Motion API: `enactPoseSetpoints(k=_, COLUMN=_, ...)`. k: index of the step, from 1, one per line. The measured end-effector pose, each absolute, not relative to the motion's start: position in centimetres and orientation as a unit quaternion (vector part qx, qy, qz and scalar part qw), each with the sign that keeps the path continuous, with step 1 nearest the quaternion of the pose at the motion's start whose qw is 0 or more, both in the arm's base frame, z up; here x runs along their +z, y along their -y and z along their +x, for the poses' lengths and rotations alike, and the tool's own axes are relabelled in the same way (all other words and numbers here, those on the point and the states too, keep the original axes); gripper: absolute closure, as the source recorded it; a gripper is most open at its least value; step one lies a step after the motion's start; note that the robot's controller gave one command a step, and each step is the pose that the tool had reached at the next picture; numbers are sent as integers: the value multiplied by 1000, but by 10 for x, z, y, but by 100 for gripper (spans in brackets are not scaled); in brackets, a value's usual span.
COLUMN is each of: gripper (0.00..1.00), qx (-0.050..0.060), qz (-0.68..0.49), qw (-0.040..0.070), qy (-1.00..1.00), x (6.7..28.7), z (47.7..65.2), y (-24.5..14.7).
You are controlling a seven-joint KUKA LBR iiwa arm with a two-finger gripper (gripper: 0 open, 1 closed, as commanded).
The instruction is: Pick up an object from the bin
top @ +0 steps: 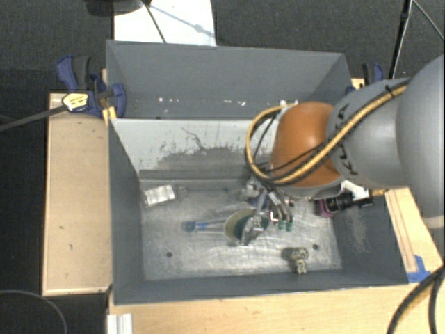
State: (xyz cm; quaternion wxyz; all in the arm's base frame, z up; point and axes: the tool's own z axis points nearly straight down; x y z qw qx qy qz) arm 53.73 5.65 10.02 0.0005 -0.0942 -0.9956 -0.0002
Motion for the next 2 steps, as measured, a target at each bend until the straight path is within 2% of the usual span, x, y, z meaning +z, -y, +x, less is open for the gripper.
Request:
enactPoseSetpoints(k=1, gripper=0, qx=-1, qz=-196, qw=-1, qy=981, x=73, z=537, y=-55)
enactPoseSetpoints(k=2, gripper=0, qx=-1, qz=-196, qw=-2, qy=981, x=74, z=538, y=-55)
